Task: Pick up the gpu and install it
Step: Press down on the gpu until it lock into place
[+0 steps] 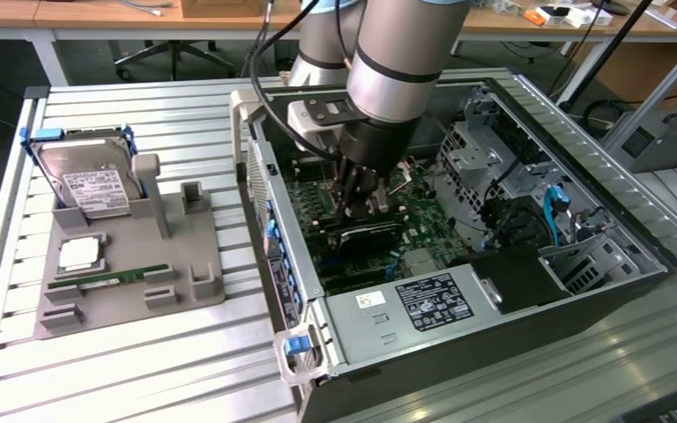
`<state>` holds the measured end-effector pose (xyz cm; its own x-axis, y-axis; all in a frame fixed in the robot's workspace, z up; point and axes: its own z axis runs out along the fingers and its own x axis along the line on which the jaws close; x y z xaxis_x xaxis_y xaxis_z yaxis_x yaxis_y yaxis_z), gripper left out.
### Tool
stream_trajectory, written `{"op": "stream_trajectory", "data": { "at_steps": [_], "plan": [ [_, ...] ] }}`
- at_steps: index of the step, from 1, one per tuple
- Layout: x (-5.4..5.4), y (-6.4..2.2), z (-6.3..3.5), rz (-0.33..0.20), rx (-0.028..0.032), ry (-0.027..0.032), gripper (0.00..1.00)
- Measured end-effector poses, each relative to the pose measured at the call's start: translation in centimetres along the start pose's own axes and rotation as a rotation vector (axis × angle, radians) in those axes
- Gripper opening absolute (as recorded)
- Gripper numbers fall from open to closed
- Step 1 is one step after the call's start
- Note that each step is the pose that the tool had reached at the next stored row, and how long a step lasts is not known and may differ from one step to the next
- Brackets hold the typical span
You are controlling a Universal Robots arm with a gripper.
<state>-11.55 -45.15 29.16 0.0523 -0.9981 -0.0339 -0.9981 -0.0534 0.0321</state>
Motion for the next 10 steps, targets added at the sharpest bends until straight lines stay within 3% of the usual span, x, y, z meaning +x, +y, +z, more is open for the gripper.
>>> {"op": "stream_trajectory", "data": {
  "at_steps": [7, 10],
  "plan": [
    [0.1, -2.37, -0.08, 0.000, 0.0001, 0.0000, 0.11],
    [0.2, -2.83, -0.08, 0.000, 0.0002, -0.0002, 0.11]
  ]
}}
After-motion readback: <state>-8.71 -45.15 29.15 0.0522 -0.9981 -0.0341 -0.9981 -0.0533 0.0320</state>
